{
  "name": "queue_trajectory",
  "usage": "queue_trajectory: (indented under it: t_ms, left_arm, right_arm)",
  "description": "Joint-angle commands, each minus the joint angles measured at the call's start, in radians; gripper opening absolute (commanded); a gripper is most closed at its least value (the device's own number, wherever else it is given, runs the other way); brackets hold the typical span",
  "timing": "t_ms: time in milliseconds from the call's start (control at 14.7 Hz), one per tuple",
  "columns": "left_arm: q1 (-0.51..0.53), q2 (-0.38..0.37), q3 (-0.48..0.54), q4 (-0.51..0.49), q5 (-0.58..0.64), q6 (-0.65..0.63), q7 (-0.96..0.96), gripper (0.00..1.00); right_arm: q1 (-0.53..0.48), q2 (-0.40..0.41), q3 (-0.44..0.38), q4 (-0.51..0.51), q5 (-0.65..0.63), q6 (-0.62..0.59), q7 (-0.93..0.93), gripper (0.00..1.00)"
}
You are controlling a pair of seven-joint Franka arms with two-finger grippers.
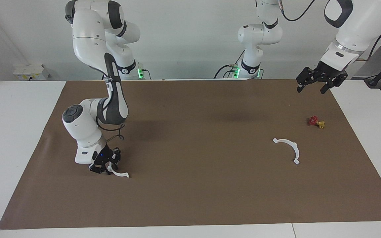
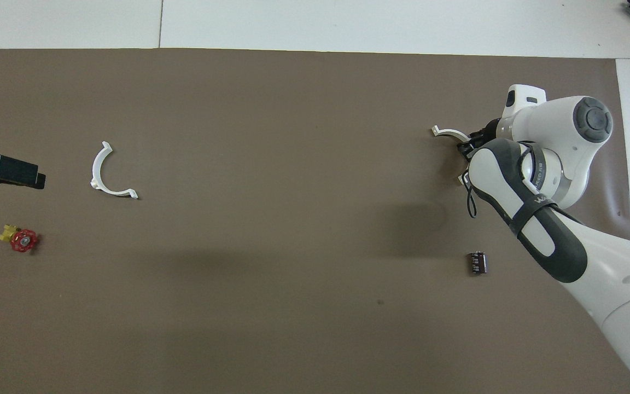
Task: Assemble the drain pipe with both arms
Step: 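Reach the right gripper to the white clamp half farther from the robot, then carry the clamp half toward the center while the left gripper reaches the other half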
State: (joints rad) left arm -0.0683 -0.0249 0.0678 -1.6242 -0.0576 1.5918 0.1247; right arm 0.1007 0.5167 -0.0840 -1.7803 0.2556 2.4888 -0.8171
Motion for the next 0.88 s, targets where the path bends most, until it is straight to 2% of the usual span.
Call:
queue_trajectory:
  t_ms: [0,271,611,814]
  left_arm:
    - [-0.011,-0.012,-0.009,-0.008,-0.01,-0.036,0.0,1.0]
    - [-0.004,-0.012,-0.01,-0.008,-0.01,-0.03,0.0,1.0]
    - [0.048,-0.015,0.003,-0.008,-0.008,-0.042,0.006,1.0]
    - [0.048,-0.023,0.001,-0.035,-0.008,-0.004,-0.004,1.0]
  right_arm:
    - [0.001,-0.007,0.0,-0.018,0.007,0.012,-0.002,0.0]
    - [0.023,-0.027,-0.008,0.015,0.005,-0.08,0.128,0.0]
    - [0.163,-0.139,0.0,0.027,-0.171,-0.229,0.608,0.0]
    - [0.287,-0.156,-0.003,0.022,-0.182,-0.251,0.838,0.0]
